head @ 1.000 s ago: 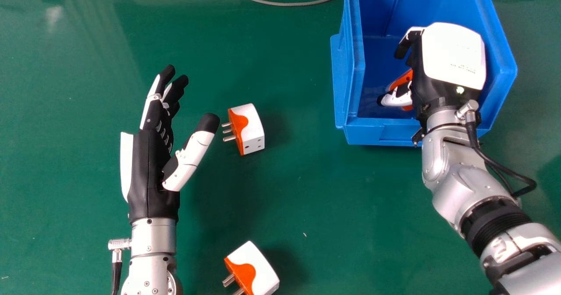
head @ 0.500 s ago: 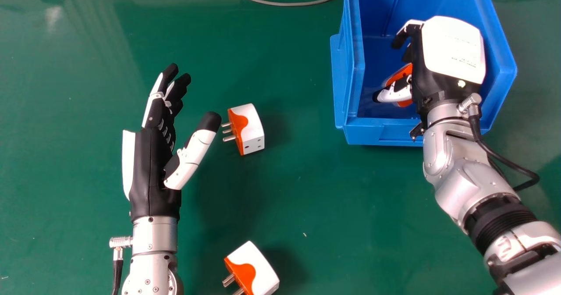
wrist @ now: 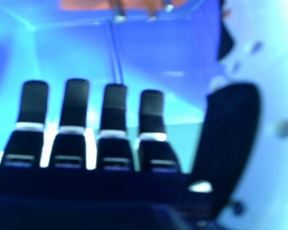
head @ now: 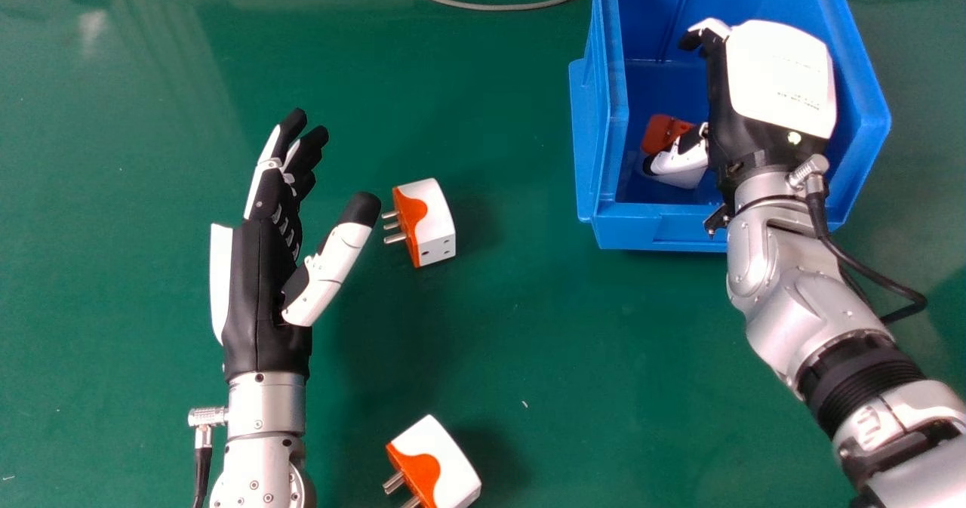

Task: Pick all objects and put in blue box

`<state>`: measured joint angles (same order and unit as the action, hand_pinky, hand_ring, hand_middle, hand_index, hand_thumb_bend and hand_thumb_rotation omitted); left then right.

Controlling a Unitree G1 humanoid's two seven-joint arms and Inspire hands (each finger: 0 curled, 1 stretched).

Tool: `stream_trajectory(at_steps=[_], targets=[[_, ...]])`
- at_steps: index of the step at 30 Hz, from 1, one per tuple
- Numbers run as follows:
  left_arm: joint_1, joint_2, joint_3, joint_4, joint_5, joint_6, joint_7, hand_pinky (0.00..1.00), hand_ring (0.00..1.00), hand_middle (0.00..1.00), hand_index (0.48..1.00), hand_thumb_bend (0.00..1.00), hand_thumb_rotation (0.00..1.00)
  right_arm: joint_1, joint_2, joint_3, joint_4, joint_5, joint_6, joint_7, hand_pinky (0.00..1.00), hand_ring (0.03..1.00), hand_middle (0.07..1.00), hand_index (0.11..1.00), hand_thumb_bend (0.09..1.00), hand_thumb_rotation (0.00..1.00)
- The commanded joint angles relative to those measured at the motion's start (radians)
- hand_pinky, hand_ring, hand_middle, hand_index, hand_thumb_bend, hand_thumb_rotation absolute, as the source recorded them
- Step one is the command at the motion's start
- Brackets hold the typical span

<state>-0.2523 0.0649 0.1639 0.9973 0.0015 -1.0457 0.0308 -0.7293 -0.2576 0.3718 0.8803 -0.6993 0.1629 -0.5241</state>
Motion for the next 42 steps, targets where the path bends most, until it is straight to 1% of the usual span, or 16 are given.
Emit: stream_trajectory(at_steps=[1, 5, 9, 11, 14, 16, 20, 22, 25, 28, 31, 33, 35, 37, 40, 42], targets=[[-0.013, -0.003, -0.004, -0.011, 0.004, -0.012, 0.006, 0.93, 0.9, 0.88, 0.899, 0.88, 0.61, 0.001, -0.018, -0.011, -0.039, 0.006, 0.004, 0.005, 0.69, 0.749, 0.775, 0.724, 0.832, 0.02], [-0.015, -0.004, -0.004, -0.008, 0.004, -0.016, 0.005, 0.93, 0.9, 0.88, 0.899, 0.88, 0.61, 0.014, -0.018, -0.014, -0.067, 0.004, 0.016, 0.006, 0.7, 0.763, 0.788, 0.728, 0.829, 0.03], [-0.015, -0.004, -0.005, -0.009, 0.008, -0.012, 0.012, 0.92, 0.9, 0.88, 0.898, 0.88, 0.61, 0.047, -0.013, -0.027, -0.119, 0.007, 0.013, -0.019, 0.71, 0.773, 0.796, 0.73, 0.832, 0.04], [-0.014, -0.005, -0.006, -0.01, 0.001, -0.011, 0.008, 0.92, 0.9, 0.88, 0.898, 0.88, 0.61, 0.072, -0.01, -0.035, -0.154, 0.005, 0.007, -0.038, 0.71, 0.776, 0.798, 0.731, 0.836, 0.04], [-0.012, -0.005, -0.006, -0.013, 0.001, -0.012, 0.009, 0.93, 0.9, 0.88, 0.9, 0.89, 0.61, 0.113, -0.006, -0.045, -0.203, -0.001, -0.022, -0.093, 0.73, 0.793, 0.812, 0.744, 0.833, 0.05], [-0.01, -0.004, -0.006, -0.017, -0.003, -0.013, 0.003, 0.93, 0.9, 0.88, 0.9, 0.89, 0.61, 0.141, -0.001, -0.049, -0.229, -0.01, -0.052, -0.162, 0.73, 0.798, 0.816, 0.747, 0.832, 0.06], [0.0, 0.004, -0.009, -0.033, 0.01, -0.014, 0.009, 0.93, 0.91, 0.88, 0.901, 0.89, 0.61, 0.196, 0.013, -0.061, -0.279, -0.017, -0.131, -0.302, 0.71, 0.802, 0.822, 0.754, 0.834, 0.07], [0.003, 0.001, -0.008, -0.037, 0.002, -0.013, 0.003, 0.93, 0.91, 0.88, 0.901, 0.89, 0.61, 0.212, 0.018, -0.065, -0.288, -0.018, -0.171, -0.358, 0.7, 0.815, 0.831, 0.763, 0.82, 0.08], [0.005, -0.001, -0.007, -0.033, -0.013, -0.016, -0.016, 0.93, 0.91, 0.88, 0.901, 0.89, 0.61, 0.228, 0.021, -0.067, -0.293, -0.02, -0.233, -0.424, 0.7, 0.825, 0.839, 0.772, 0.806, 0.09], [0.005, -0.001, -0.004, -0.028, -0.02, -0.016, -0.026, 0.95, 0.92, 0.88, 0.908, 0.87, 0.61, 0.238, 0.021, -0.07, -0.296, -0.028, -0.275, -0.477, 0.71, 0.848, 0.856, 0.808, 0.762, 0.11], [0.009, 0.0, -0.003, -0.037, -0.015, -0.009, -0.022, 0.95, 0.92, 0.88, 0.909, 0.88, 0.61, 0.253, 0.026, -0.08, -0.323, -0.032, -0.302, -0.516, 0.72, 0.857, 0.863, 0.821, 0.748, 0.11], [0.008, 0.004, -0.003, -0.036, -0.004, -0.012, -0.014, 0.95, 0.92, 0.88, 0.908, 0.89, 0.61, 0.268, 0.025, -0.081, -0.354, -0.042, -0.304, -0.53, 0.72, 0.863, 0.869, 0.828, 0.742, 0.1], [0.006, 0.003, -0.003, -0.031, -0.011, -0.012, -0.022, 0.94, 0.92, 0.88, 0.907, 0.89, 0.61, 0.283, 0.021, -0.08, -0.383, -0.048, -0.313, -0.536, 0.74, 0.873, 0.878, 0.836, 0.73, 0.11], [0.002, 0.002, -0.002, -0.026, -0.013, -0.013, -0.024, 0.94, 0.92, 0.89, 0.909, 0.88, 0.61, 0.296, 0.02, -0.08, -0.407, -0.054, -0.316, -0.537, 0.75, 0.881, 0.883, 0.844, 0.723, 0.11], [0.0, 0.002, -0.002, -0.025, -0.007, -0.011, -0.016, 0.94, 0.91, 0.88, 0.91, 0.87, 0.6, 0.322, 0.02, -0.082, -0.457, -0.068, -0.308, -0.531, 0.76, 0.883, 0.883, 0.848, 0.721, 0.12], [-0.002, 0.002, 0.0, -0.026, -0.01, -0.011, -0.017, 0.94, 0.91, 0.88, 0.909, 0.87, 0.6, 0.342, 0.02, -0.084, -0.493, -0.081, -0.301, -0.527, 0.76, 0.882, 0.881, 0.848, 0.722, 0.13]])
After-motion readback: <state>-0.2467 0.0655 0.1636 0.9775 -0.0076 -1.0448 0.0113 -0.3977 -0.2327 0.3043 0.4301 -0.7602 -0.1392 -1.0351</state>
